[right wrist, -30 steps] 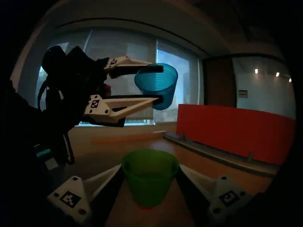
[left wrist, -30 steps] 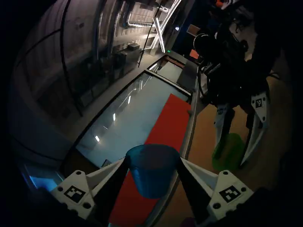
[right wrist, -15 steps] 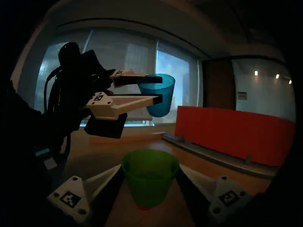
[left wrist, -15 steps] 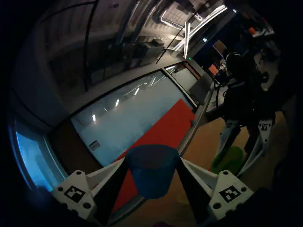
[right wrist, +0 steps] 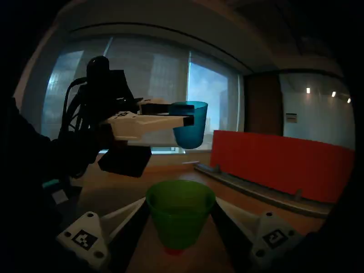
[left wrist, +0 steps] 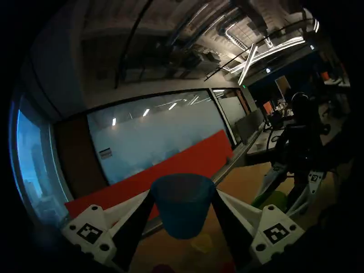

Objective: Pour water

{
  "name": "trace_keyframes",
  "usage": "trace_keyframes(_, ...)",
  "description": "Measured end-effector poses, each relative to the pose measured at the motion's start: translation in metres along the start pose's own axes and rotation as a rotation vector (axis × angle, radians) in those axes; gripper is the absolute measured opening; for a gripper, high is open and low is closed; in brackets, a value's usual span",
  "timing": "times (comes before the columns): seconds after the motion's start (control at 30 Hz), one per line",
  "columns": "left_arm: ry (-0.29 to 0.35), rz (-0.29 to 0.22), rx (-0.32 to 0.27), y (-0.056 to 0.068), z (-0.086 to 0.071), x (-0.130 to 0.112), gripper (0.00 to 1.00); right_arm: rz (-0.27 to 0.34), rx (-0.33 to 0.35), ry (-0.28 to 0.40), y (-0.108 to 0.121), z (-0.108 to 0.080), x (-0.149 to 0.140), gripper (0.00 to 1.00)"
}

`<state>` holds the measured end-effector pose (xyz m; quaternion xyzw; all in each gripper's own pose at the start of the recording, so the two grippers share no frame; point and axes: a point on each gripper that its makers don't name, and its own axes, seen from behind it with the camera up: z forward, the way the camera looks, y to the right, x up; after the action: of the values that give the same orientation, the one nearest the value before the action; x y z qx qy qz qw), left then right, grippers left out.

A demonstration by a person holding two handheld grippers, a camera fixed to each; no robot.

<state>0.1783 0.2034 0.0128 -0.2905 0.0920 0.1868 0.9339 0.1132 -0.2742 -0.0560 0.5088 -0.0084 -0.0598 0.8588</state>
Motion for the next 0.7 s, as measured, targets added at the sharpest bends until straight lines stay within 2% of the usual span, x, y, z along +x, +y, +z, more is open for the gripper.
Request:
trace_keyframes(0.17, 0.021, -0.11, -0.026, -0.001, -0.004, 0.0, 0.87, -0.002, -0.007, -0.002, 0.001, 0.0, -0.001, 0.9)
trace_keyframes(0.37, 0.015, -0.198, -0.029, -0.007, -0.007, -0.007, 0.87, 0.002, -0.011, -0.004, 0.002, 0.001, 0.001, 0.9)
trace_keyframes(0.47, -0.001, -0.213, -0.029, -0.009, -0.009, -0.014, 0.87, -0.002, -0.012, -0.008, 0.002, 0.002, 0.001, 0.9)
trace_keyframes(0.7, -0.073, -0.215, -0.025, -0.011, -0.015, -0.04, 0.87, -0.003, -0.017, -0.022, 0.005, 0.002, -0.002, 0.9)
